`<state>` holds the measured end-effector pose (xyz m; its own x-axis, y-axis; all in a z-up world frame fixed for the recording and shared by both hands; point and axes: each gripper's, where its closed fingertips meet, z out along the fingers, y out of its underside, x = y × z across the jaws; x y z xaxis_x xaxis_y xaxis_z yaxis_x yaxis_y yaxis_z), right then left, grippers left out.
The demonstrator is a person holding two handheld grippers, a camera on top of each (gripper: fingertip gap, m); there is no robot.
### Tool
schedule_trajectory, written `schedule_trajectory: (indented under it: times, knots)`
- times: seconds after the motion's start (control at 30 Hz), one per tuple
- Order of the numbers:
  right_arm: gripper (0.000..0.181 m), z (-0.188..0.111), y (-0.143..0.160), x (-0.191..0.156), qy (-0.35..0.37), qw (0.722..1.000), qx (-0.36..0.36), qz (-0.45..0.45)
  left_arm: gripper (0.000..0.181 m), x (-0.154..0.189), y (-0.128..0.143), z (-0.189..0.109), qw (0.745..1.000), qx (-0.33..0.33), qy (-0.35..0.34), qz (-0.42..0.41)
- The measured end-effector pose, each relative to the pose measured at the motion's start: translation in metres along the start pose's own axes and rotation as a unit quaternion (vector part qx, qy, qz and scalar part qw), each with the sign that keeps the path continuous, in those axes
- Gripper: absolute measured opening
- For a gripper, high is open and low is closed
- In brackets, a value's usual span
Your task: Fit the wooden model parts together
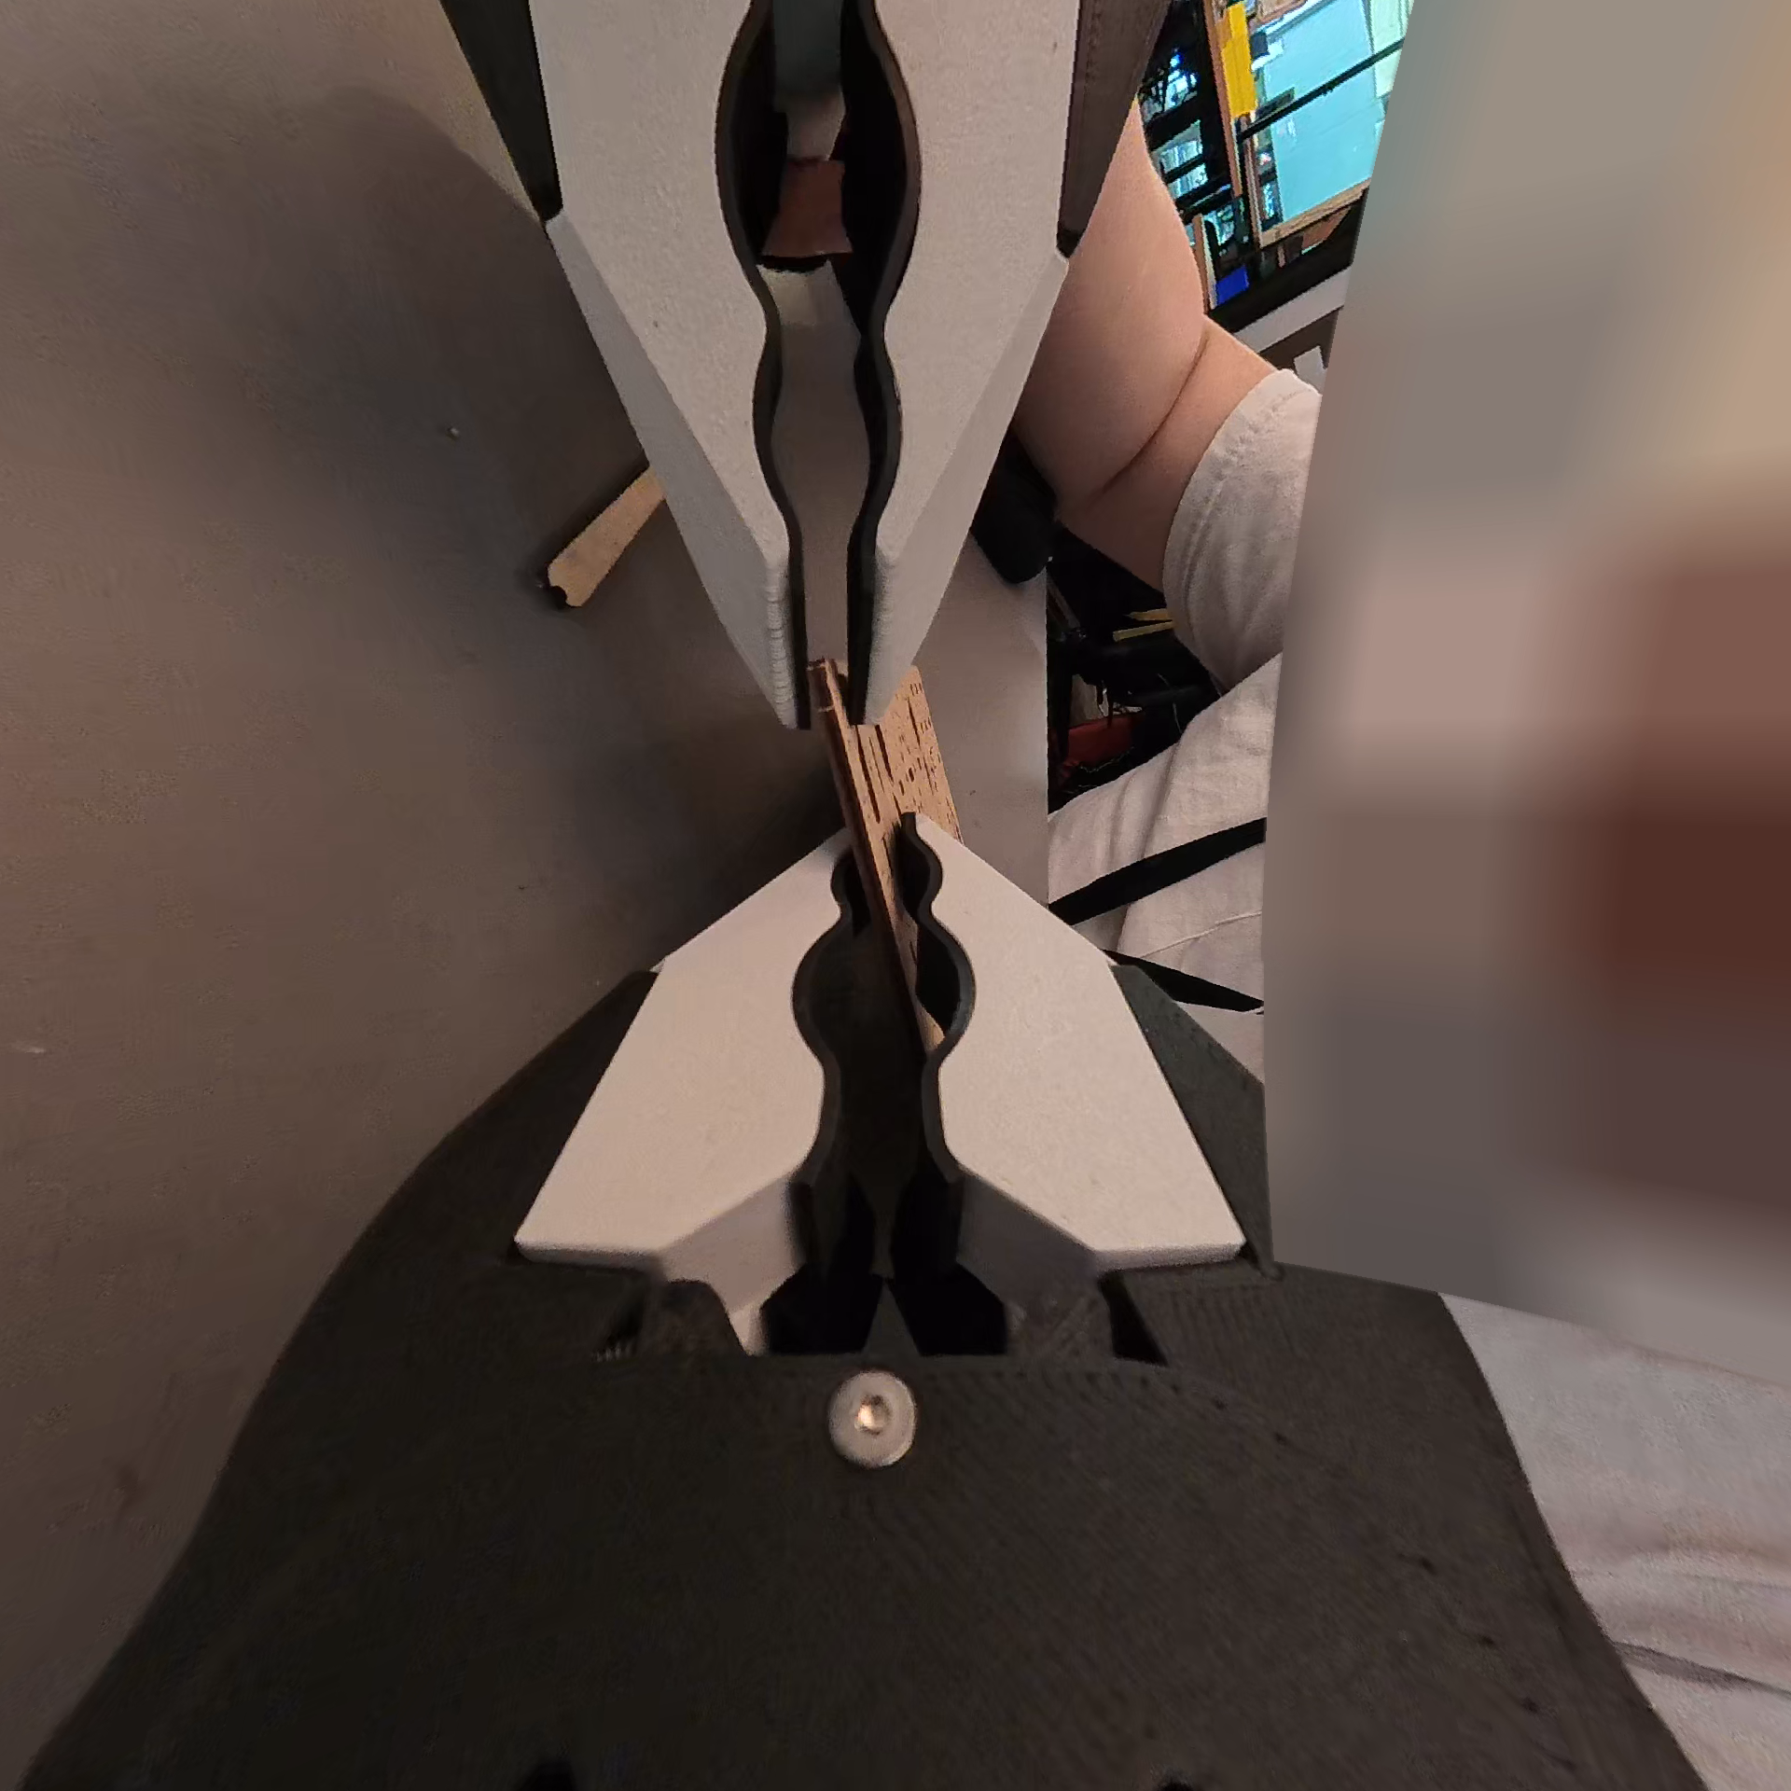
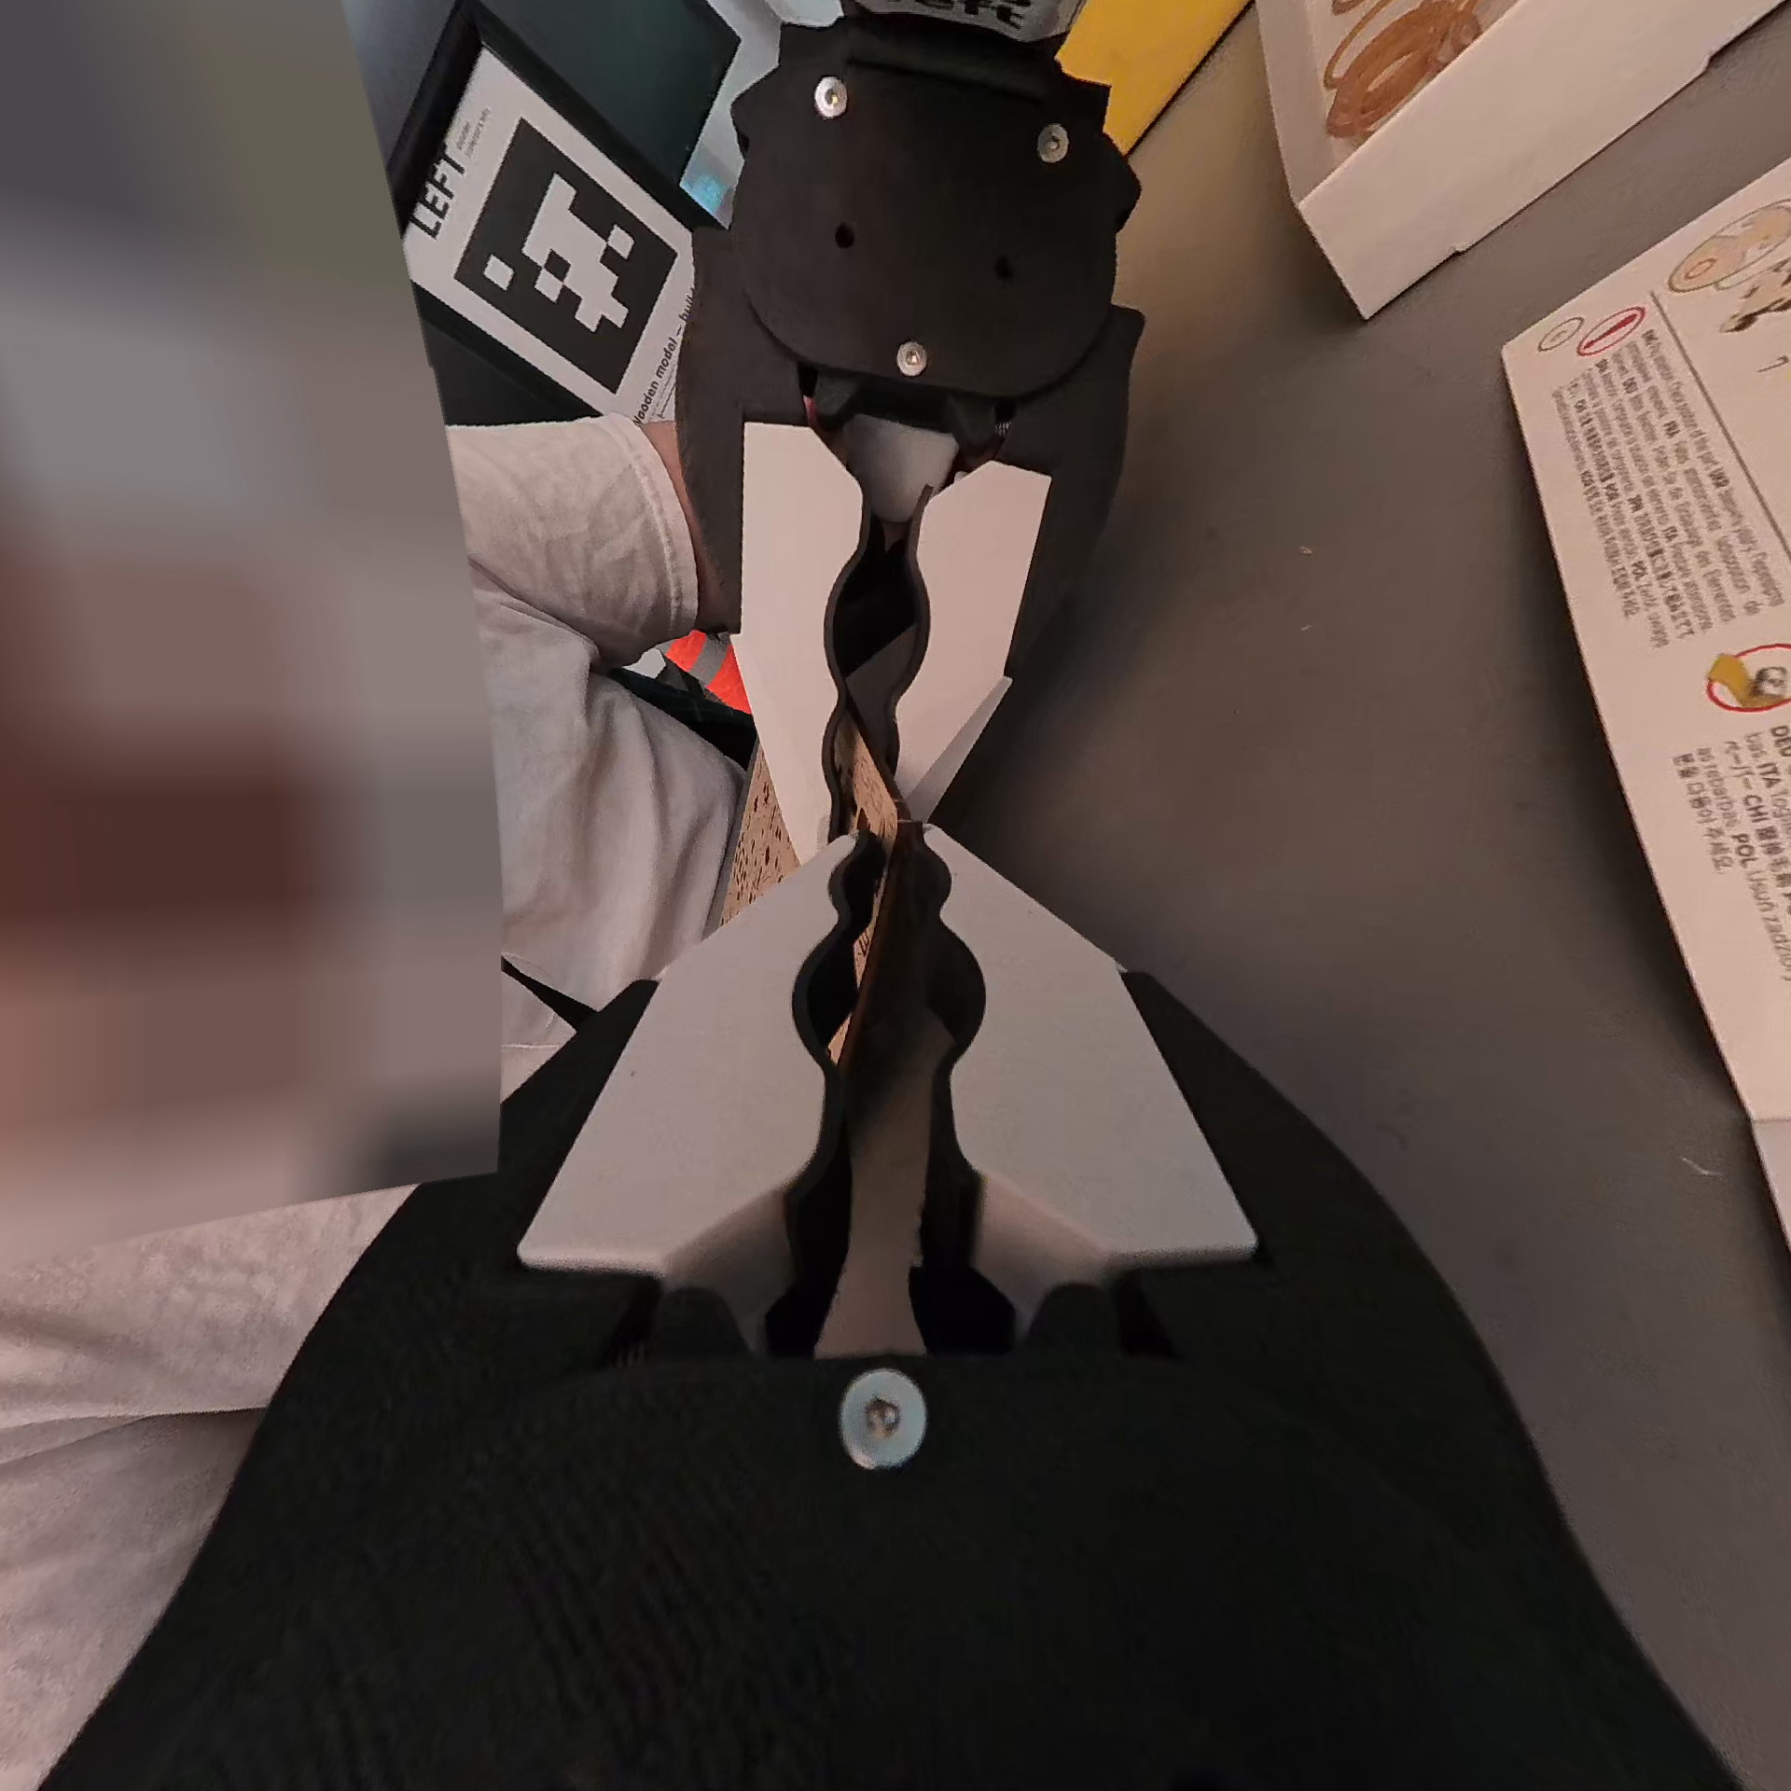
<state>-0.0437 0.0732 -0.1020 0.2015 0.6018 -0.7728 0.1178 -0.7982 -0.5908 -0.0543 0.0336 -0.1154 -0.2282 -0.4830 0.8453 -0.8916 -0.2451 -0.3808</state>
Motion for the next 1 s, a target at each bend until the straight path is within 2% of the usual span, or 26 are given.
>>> schedule_trajectory:
  times: [0.77,1.0]
  knots:
    - [0.004,-0.001,-0.001,0.001,0.008,1.000,0.001,0.000,0.003,0.000,0.000,0.001,1.000,-0.003,-0.008,0.002]
    - [0.004,-0.003,-0.007,-0.008,0.023,0.999,0.000,-0.046,0.002,0.010,-0.004,-0.001,1.000,0.014,0.005,0.006]
